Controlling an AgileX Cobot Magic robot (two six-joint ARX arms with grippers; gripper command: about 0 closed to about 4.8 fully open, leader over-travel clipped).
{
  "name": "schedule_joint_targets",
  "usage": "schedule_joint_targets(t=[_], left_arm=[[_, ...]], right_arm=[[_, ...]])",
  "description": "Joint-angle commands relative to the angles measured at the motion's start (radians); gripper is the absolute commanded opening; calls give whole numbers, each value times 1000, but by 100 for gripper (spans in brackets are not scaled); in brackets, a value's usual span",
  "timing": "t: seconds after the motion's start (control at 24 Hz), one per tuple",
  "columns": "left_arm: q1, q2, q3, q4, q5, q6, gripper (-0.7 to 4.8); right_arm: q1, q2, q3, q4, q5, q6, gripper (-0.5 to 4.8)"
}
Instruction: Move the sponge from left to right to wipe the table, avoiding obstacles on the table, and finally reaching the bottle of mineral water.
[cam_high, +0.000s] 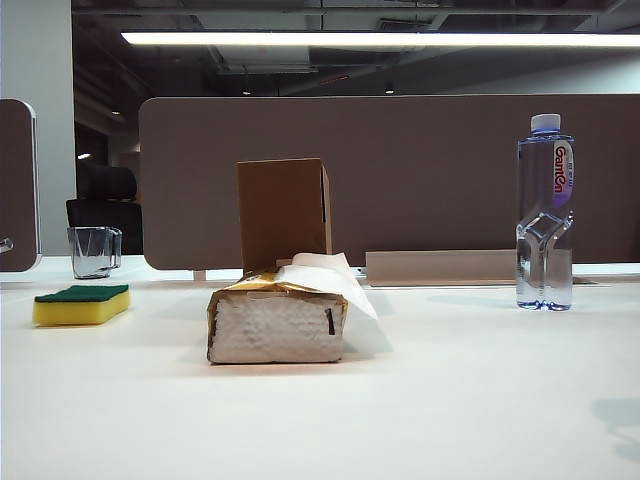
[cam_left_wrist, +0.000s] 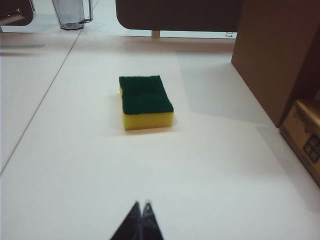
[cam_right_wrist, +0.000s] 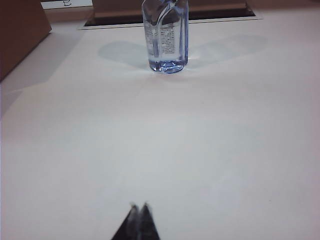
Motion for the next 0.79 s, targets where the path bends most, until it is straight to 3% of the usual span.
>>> schedule_joint_targets(t=[0.04,0.79], left_arm=[[0,1,-2,-6,4,7,-6],[0,1,-2,-4,5,2,-6]], right_arm=[[0,1,2,17,4,-3,-6],[0,1,2,26,4,-2,-6]])
